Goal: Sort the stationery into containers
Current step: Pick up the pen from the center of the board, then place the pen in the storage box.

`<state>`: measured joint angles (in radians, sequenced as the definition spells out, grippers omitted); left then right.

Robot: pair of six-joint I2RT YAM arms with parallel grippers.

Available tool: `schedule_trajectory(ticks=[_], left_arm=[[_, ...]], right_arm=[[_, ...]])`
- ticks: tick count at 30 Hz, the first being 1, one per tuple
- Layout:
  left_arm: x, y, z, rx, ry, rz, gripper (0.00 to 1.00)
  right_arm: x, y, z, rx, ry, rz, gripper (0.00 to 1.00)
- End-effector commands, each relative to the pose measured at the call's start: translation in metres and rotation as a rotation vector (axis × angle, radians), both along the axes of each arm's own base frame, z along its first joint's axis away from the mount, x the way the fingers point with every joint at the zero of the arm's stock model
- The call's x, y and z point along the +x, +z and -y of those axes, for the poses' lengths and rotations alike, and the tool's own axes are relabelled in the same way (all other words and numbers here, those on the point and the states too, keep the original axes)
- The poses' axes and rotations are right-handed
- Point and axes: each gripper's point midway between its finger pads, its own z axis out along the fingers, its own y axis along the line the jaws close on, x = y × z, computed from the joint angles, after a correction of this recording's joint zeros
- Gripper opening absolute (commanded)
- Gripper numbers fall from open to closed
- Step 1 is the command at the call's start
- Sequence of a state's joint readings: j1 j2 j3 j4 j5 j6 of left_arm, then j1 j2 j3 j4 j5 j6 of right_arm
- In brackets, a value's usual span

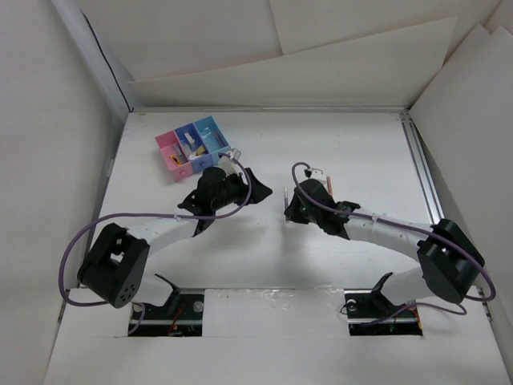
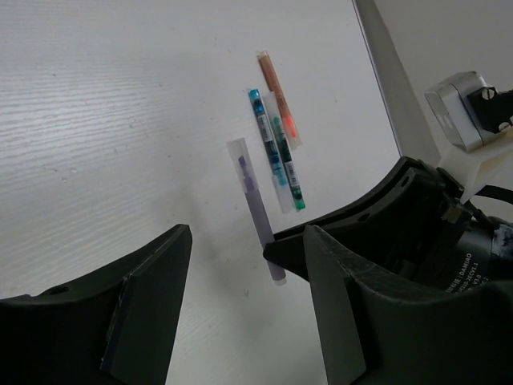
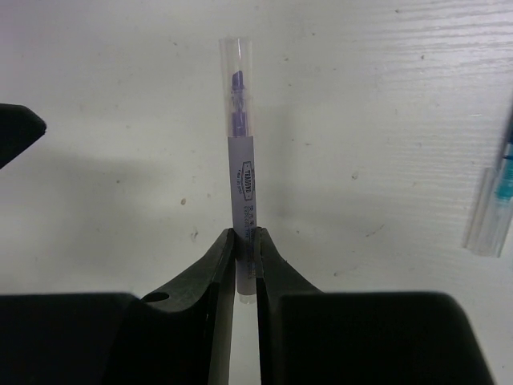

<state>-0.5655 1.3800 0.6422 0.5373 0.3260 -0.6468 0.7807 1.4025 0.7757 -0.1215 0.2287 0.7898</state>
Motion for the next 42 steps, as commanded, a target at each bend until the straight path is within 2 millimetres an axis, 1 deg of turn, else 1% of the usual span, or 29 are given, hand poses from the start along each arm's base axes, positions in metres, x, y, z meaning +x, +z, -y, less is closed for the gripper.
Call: schedule_trajectory(ticks=[1, 2, 3, 6, 7, 8, 10, 12, 14, 15, 16, 17, 18, 21, 24, 28, 29, 30, 31, 36, 37, 40, 41, 42], left_arm=[[0.000, 0.027, 0.012, -0.071, -0.056, 0.057, 0.55], [0.002, 0.026, 0.013, -0.070, -0.056, 0.054, 0.56], [0.000, 0.026, 0.014, -0.073, -0.068, 0.052, 0.56], [-0.001, 0.017, 0.019, -0.066, -0.094, 0.024, 0.56], [-0.001, 0.021, 0.021, -0.073, -0.106, 0.030, 0.56], [-0.001, 0.009, 0.021, -0.052, -0.108, 0.007, 0.56], [0.002, 0.009, 0.022, -0.043, -0.111, 0.011, 0.56], [0.003, 0.003, 0.021, -0.030, -0.102, -0.006, 0.56], [0.003, 0.003, 0.021, -0.030, -0.102, -0.006, 0.56], [0.003, -0.001, 0.021, -0.025, -0.102, -0.015, 0.56], [0.003, 0.000, 0.026, -0.026, -0.111, -0.013, 0.55], [0.001, 0.000, 0.028, -0.026, -0.120, -0.013, 0.55], [0.001, -0.005, 0.029, -0.020, -0.120, -0.023, 0.55], [-0.002, -0.006, 0.037, -0.020, -0.140, -0.022, 0.54], [0.002, -0.006, 0.037, -0.017, -0.130, -0.020, 0.52], [0.002, -0.010, 0.038, -0.013, -0.130, -0.028, 0.41], [0.002, -0.014, 0.038, -0.008, -0.130, -0.036, 0.34], [0.003, -0.012, 0.038, -0.013, -0.130, -0.028, 0.31], [0.005, -0.012, 0.037, -0.009, -0.118, -0.026, 0.30], [0.008, -0.013, 0.035, -0.003, -0.097, -0.022, 0.30], [0.009, -0.013, 0.035, -0.005, -0.085, -0.027, 0.26], [0.008, -0.014, 0.034, -0.011, -0.082, -0.032, 0.25], [0.008, -0.014, 0.034, -0.011, -0.082, -0.032, 0.22], [0.010, -0.011, 0.034, -0.014, -0.074, -0.023, 0.15]], right_arm=[[0.004, 0.029, -0.024, 0.078, 0.067, 0.080, 0.02], [0.004, 0.029, -0.024, 0.078, 0.067, 0.080, 0.02], [0.005, 0.035, -0.025, 0.091, 0.067, 0.094, 0.02], [0.005, 0.036, -0.027, 0.095, 0.082, 0.100, 0.02], [0.004, 0.036, -0.028, 0.099, 0.089, 0.097, 0.02], [0.005, 0.040, -0.030, 0.106, 0.089, 0.103, 0.01], [0.006, 0.042, -0.031, 0.112, 0.089, 0.110, 0.01], [0.006, 0.044, -0.033, 0.124, 0.097, 0.114, 0.01], [0.006, 0.046, -0.035, 0.129, 0.112, 0.119, 0.01], [0.005, 0.046, -0.037, 0.133, 0.119, 0.115, 0.01], [0.006, 0.050, -0.038, 0.140, 0.119, 0.123, 0.01], [0.006, 0.050, -0.038, 0.140, 0.119, 0.123, 0.01], [0.007, 0.052, -0.039, 0.147, 0.119, 0.130, 0.01], [0.007, 0.054, -0.042, 0.159, 0.128, 0.134, 0.01], [0.007, 0.056, -0.044, 0.162, 0.141, 0.141, 0.01], [0.005, 0.061, -0.050, 0.193, 0.170, 0.144, 0.01], [0.005, 0.060, -0.053, 0.198, 0.177, 0.141, 0.01], [0.005, 0.060, -0.053, 0.198, 0.177, 0.141, 0.01], [0.005, 0.060, -0.053, 0.198, 0.177, 0.141, 0.01], [0.000, 0.061, -0.061, 0.229, 0.222, 0.131, 0.01], [0.001, 0.063, -0.062, 0.236, 0.222, 0.139, 0.01], [-0.001, 0.069, -0.065, 0.251, 0.246, 0.149, 0.01], [-0.001, 0.069, -0.065, 0.251, 0.246, 0.149, 0.01], [-0.001, 0.069, -0.065, 0.251, 0.246, 0.149, 0.01]])
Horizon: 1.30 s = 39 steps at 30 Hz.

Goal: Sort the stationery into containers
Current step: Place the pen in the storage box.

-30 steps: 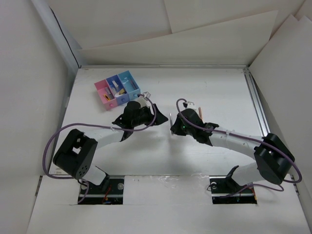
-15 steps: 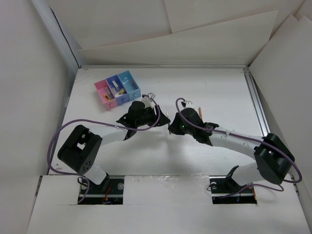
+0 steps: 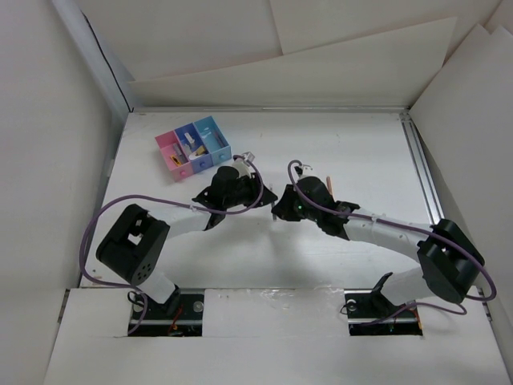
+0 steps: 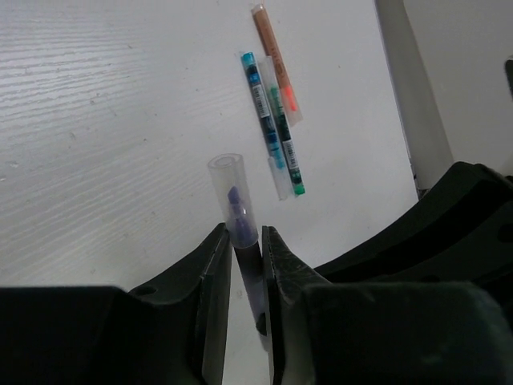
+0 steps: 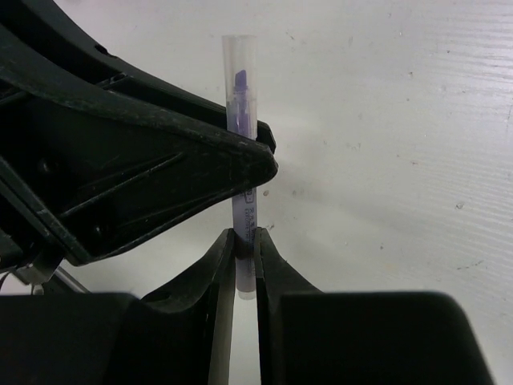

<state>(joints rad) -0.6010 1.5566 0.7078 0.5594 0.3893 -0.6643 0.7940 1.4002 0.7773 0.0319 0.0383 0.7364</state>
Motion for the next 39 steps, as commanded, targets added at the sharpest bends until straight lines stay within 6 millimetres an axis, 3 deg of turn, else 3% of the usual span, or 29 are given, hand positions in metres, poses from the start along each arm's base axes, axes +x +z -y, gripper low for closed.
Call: schedule_trajectory(ticks=[1, 5, 7, 9, 12, 13, 15, 17, 19, 20, 22, 23, 28, 29, 30, 35, 36, 37, 39], left_arm=[[0.013, 0.026, 0.003, -0.036, 0.030, 0.086, 0.12], [0.014, 0.030, 0.000, -0.042, 0.052, 0.091, 0.02], [0.017, 0.027, -0.003, -0.025, 0.076, 0.083, 0.01], [0.024, 0.044, -0.003, -0.041, 0.102, 0.103, 0.01], [0.036, 0.057, -0.006, -0.035, 0.160, 0.130, 0.01], [0.045, 0.067, -0.009, -0.038, 0.186, 0.145, 0.01], [0.061, 0.066, -0.015, -0.036, 0.241, 0.128, 0.01], [0.084, 0.085, -0.027, -0.045, 0.305, 0.158, 0.01], [0.106, 0.081, -0.044, 0.007, 0.422, 0.156, 0.01], [0.121, 0.097, -0.051, 0.001, 0.472, 0.182, 0.01], [0.141, 0.096, -0.067, 0.041, 0.561, 0.178, 0.01], [0.158, 0.112, -0.077, 0.017, 0.610, 0.201, 0.01], [0.209, 0.128, -0.133, 0.085, 0.842, 0.222, 0.07], [0.216, 0.108, -0.140, 0.138, 0.852, 0.171, 0.07], [0.233, 0.126, -0.159, 0.122, 0.897, 0.189, 0.07], [0.263, 0.103, -0.198, 0.218, 0.954, 0.121, 0.07], [0.268, 0.088, -0.201, 0.262, 0.961, 0.102, 0.07], [0.275, 0.095, -0.203, 0.271, 0.972, 0.116, 0.08], [0.278, 0.080, -0.205, 0.328, 0.968, 0.086, 0.08]], right_arm=[[0.007, 0.041, -0.020, 0.099, 0.045, 0.092, 0.01], [0.006, 0.041, -0.019, 0.104, 0.045, 0.098, 0.01], [0.006, 0.041, -0.019, 0.098, 0.050, 0.103, 0.12], [0.007, 0.050, -0.017, 0.106, 0.046, 0.128, 0.30], [0.004, 0.057, -0.011, 0.099, 0.042, 0.143, 0.45], [0.003, 0.069, -0.007, 0.099, 0.040, 0.166, 0.52], [0.003, 0.077, 0.002, 0.083, 0.016, 0.193, 0.57], [0.002, 0.097, 0.012, 0.084, 0.000, 0.245, 0.62], [0.009, 0.100, 0.028, 0.061, -0.062, 0.282, 0.63], [0.012, 0.104, 0.035, 0.070, -0.097, 0.289, 0.63], [0.017, 0.095, 0.044, 0.063, -0.150, 0.269, 0.63], [0.018, 0.086, 0.048, 0.064, -0.165, 0.261, 0.62], [0.015, 0.069, 0.047, 0.072, -0.163, 0.235, 0.62], [0.020, 0.069, 0.053, 0.062, -0.195, 0.243, 0.62], [0.021, 0.067, 0.056, 0.054, -0.212, 0.235, 0.61], [0.026, 0.060, 0.068, 0.030, -0.265, 0.208, 0.61], [0.028, 0.060, 0.072, 0.029, -0.275, 0.208, 0.61], [0.028, 0.063, 0.072, 0.036, -0.276, 0.214, 0.61], [0.028, 0.063, 0.072, 0.036, -0.276, 0.214, 0.61]])
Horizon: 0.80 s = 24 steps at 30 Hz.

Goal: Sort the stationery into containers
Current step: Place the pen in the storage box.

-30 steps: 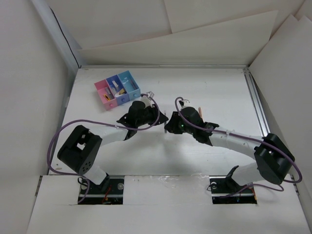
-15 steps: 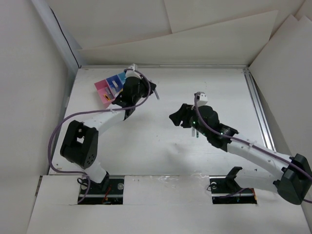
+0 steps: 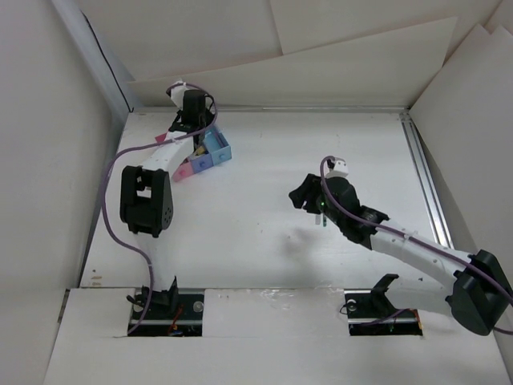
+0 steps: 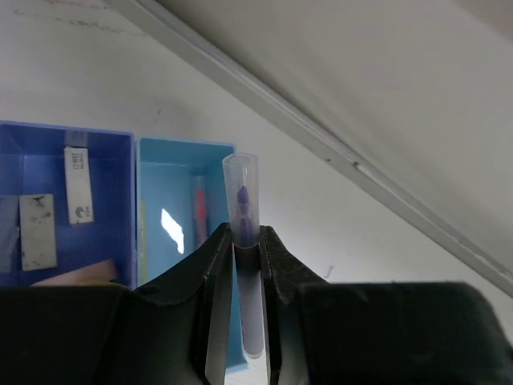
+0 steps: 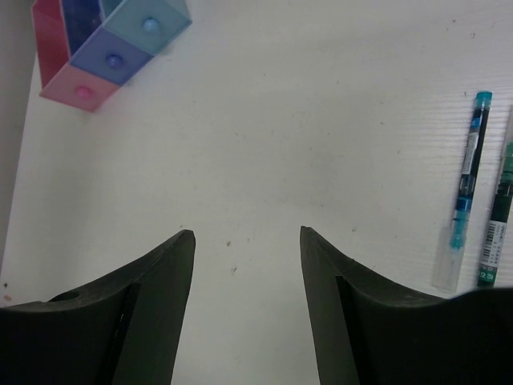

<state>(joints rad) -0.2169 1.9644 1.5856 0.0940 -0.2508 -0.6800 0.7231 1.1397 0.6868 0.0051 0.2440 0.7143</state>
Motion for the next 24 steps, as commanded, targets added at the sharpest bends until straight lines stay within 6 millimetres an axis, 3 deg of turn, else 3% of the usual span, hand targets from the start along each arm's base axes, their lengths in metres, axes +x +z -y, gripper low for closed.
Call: schedule_trajectory(ticks=[1, 4, 9, 14, 19, 21, 23, 24], left_arm=[[0.004, -0.010, -0.004, 0.078, 0.014, -0.079, 0.08], [0.006, -0.030, -0.004, 0.087, 0.013, -0.118, 0.08], [0.004, -0.041, -0.005, 0.113, 0.000, -0.142, 0.11], [0.003, -0.048, -0.009, 0.145, 0.007, -0.163, 0.19], [-0.005, -0.056, -0.013, 0.155, 0.014, -0.184, 0.48], [-0.006, -0.045, -0.013, 0.148, 0.016, -0.153, 0.52], [-0.013, -0.017, -0.008, 0.133, 0.007, -0.090, 0.52], [-0.018, -0.026, -0.003, 0.138, -0.003, -0.108, 0.52]], right_arm=[[0.008, 0.014, 0.007, 0.027, -0.044, 0.033, 0.61], [0.010, 0.014, 0.009, 0.035, -0.057, 0.029, 0.61], [0.015, 0.013, 0.018, 0.037, -0.104, 0.022, 0.60], [0.017, 0.007, 0.026, 0.025, -0.122, 0.009, 0.60], [0.022, -0.001, 0.037, 0.014, -0.178, -0.015, 0.60], [0.027, -0.004, 0.047, -0.004, -0.235, -0.026, 0.60], [0.031, -0.016, 0.057, -0.032, -0.297, -0.063, 0.55], [0.031, -0.019, 0.057, -0.029, -0.302, -0.073, 0.52]])
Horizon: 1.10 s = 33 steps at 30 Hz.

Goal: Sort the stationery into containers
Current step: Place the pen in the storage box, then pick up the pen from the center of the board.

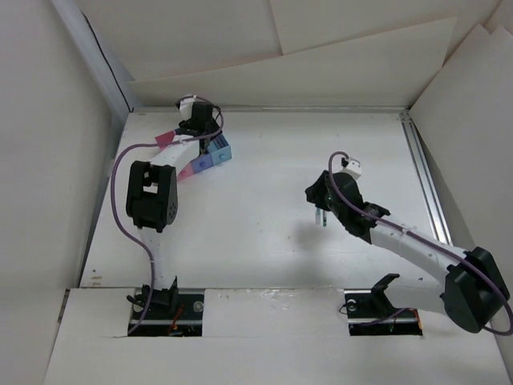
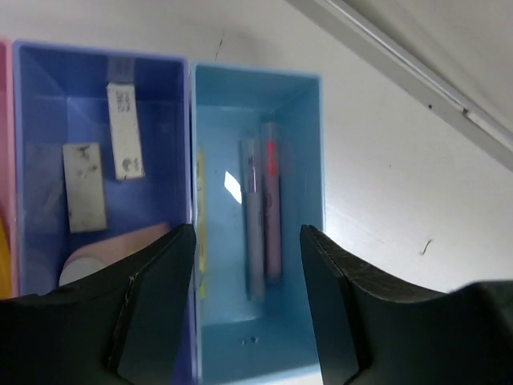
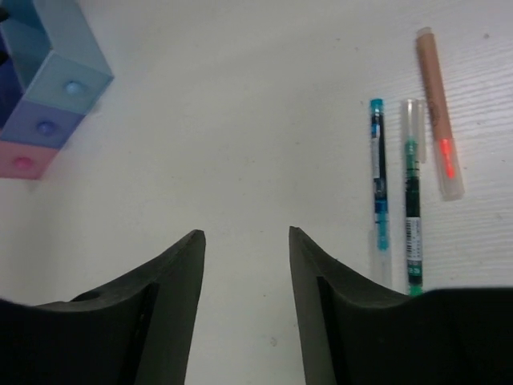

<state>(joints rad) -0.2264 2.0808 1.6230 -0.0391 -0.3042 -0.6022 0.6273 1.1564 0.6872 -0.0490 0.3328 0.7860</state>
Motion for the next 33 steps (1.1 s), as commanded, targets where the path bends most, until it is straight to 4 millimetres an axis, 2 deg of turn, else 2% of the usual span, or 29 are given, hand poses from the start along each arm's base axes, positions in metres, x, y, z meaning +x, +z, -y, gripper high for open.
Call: schedule_trajectory(ticks=[1, 2, 3, 4, 5, 6, 7, 8, 9, 11, 12, 13, 15, 16, 17, 19, 20, 21, 26, 27, 29, 31, 33], left_arm=[[-0.011, 0.078, 0.011, -0.022, -0.019, 0.174, 0.52], [-0.022, 0.075, 0.022, -0.018, -0.038, 0.174, 0.52], [-0.028, 0.083, 0.029, -0.027, -0.052, 0.199, 0.52], [-0.031, 0.094, 0.041, -0.051, -0.084, 0.245, 0.52], [-0.041, 0.117, 0.051, -0.084, -0.105, 0.299, 0.52], [-0.058, 0.102, 0.074, -0.091, -0.161, 0.279, 0.52], [-0.065, 0.110, 0.090, -0.113, -0.200, 0.316, 0.52], [-0.077, 0.118, 0.103, -0.127, -0.232, 0.341, 0.52], [-0.099, 0.101, 0.130, -0.128, -0.295, 0.312, 0.52], [-0.119, 0.095, 0.154, -0.142, -0.355, 0.318, 0.52], [-0.139, 0.082, 0.170, -0.141, -0.404, 0.295, 0.52], [-0.148, 0.074, 0.179, -0.146, -0.436, 0.283, 0.52], [-0.166, 0.078, 0.193, -0.203, -0.494, 0.295, 0.52], [-0.176, 0.063, 0.192, -0.206, -0.518, 0.269, 0.51], [-0.188, 0.059, 0.201, -0.243, -0.568, 0.255, 0.51], [-0.199, 0.067, 0.203, -0.298, -0.599, 0.286, 0.51], [-0.207, 0.058, 0.200, -0.300, -0.613, 0.269, 0.51], [-0.212, 0.058, 0.201, -0.317, -0.628, 0.262, 0.51], [-0.236, 0.065, 0.194, -0.341, -0.683, 0.282, 0.51], [-0.240, 0.059, 0.191, -0.337, -0.682, 0.271, 0.51], [-0.249, 0.065, 0.190, -0.339, -0.715, 0.284, 0.51], [-0.256, 0.060, 0.186, -0.329, -0.728, 0.271, 0.51], [-0.261, 0.068, 0.184, -0.331, -0.744, 0.295, 0.51]], right_arm=[[0.009, -0.010, 0.019, -0.021, -0.122, -0.039, 0.49], [0.013, -0.015, 0.022, -0.026, -0.139, -0.057, 0.40], [0.014, -0.018, 0.024, -0.019, -0.159, -0.078, 0.33], [0.013, -0.025, 0.025, -0.026, -0.165, -0.099, 0.27], [0.014, -0.028, 0.029, -0.033, -0.182, -0.119, 0.18], [0.015, -0.034, 0.032, -0.033, -0.202, -0.144, 0.06], [0.013, -0.037, 0.033, -0.031, -0.211, -0.160, 0.03], [0.011, -0.042, 0.036, -0.043, -0.224, -0.177, 0.03], [0.008, -0.044, 0.037, -0.027, -0.236, -0.182, 0.04], [0.002, -0.049, 0.040, -0.019, -0.247, -0.192, 0.18], [-0.003, -0.056, 0.043, -0.019, -0.254, -0.205, 0.26], [-0.006, -0.058, 0.045, -0.010, -0.261, -0.209, 0.32], [-0.008, -0.061, 0.046, -0.007, -0.268, -0.217, 0.36], [-0.011, -0.067, 0.046, -0.010, -0.261, -0.232, 0.36], [-0.013, -0.071, 0.044, -0.012, -0.253, -0.246, 0.36], [-0.011, -0.074, 0.038, 0.012, -0.228, -0.264, 0.36], [-0.012, -0.083, 0.038, 0.004, -0.237, -0.287, 0.36], [-0.012, -0.088, 0.038, 0.001, -0.243, -0.300, 0.36], [-0.008, -0.089, 0.043, -0.014, -0.287, -0.303, 0.36], [-0.008, -0.089, 0.042, -0.003, -0.296, -0.304, 0.36], [-0.010, -0.090, 0.043, -0.006, -0.306, -0.322, 0.36], [-0.008, -0.089, 0.042, -0.006, -0.314, -0.333, 0.36], [-0.011, -0.094, 0.043, -0.012, -0.322, -0.351, 0.36]])
